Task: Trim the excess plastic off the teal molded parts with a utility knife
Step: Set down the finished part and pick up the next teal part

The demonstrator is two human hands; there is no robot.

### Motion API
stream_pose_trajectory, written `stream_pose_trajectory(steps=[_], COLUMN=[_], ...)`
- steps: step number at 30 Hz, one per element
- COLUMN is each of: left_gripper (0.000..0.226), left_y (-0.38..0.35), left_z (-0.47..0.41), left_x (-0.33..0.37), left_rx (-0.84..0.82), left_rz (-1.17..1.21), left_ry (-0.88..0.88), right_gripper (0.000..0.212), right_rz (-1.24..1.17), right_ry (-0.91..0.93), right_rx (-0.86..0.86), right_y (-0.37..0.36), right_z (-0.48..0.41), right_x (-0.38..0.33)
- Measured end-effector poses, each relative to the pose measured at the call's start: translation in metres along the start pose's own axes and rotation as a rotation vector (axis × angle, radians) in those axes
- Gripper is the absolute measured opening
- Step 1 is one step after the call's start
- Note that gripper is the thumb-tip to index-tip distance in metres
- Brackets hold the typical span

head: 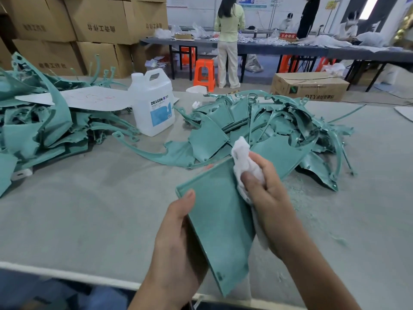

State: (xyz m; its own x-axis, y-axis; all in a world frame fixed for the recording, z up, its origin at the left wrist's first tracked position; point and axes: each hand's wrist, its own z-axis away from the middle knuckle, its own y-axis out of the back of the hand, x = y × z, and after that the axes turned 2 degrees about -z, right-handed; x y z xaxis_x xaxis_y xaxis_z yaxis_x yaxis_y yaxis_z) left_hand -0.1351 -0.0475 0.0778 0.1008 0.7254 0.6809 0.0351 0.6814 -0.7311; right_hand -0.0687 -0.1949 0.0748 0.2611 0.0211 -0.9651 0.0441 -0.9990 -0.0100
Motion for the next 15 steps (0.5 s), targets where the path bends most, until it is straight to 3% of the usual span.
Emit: stream_pose_trajectory(steps=[1,3,5,7,9,12,15], left_gripper=[0.038,0.036,0.035,0.027,0.022,0.022,0.024], left_y=[0.003,0.011,0.016,0.018,0.022,0.029,0.039], left_z=[-0.002,-0.010,-0.011,-0.008,-0.001,0.006,0.006], left_x=[0.000,0.002,0.007,0.009,0.014,0.027,0.038], left_rx=[0.024,0.245,0.352,0.301,0.181,0.188,0.358], left_rz=[-0.052,-0.326,-0.518,-0.650,-0.780,-0.797,-0.675], left_ry=[-0.060,-0.227,-0.327,-0.385,-0.431,-0.477,-0.556], right_gripper=[0.034,0.031,0.032,0.036,0.041,0.040,0.031], right_rz=[-0.102,-0.201,0.042,0.349,0.451,0.409,0.314], right_ry=[-0.061,-0.055,0.065,0.197,0.207,0.146,0.078], right_rx=[0.027,0.006,-0.082,-0.086,-0.056,0.012,0.279], right_y=[0.004,0.008,0.010,0.011,0.014,0.023,0.038], right_z=[0.000,0.009,0.016,0.016,0.009,-0.008,-0.020], right_x=[-0.002,-0.008,-0.009,-0.008,-0.010,-0.009,0.000])
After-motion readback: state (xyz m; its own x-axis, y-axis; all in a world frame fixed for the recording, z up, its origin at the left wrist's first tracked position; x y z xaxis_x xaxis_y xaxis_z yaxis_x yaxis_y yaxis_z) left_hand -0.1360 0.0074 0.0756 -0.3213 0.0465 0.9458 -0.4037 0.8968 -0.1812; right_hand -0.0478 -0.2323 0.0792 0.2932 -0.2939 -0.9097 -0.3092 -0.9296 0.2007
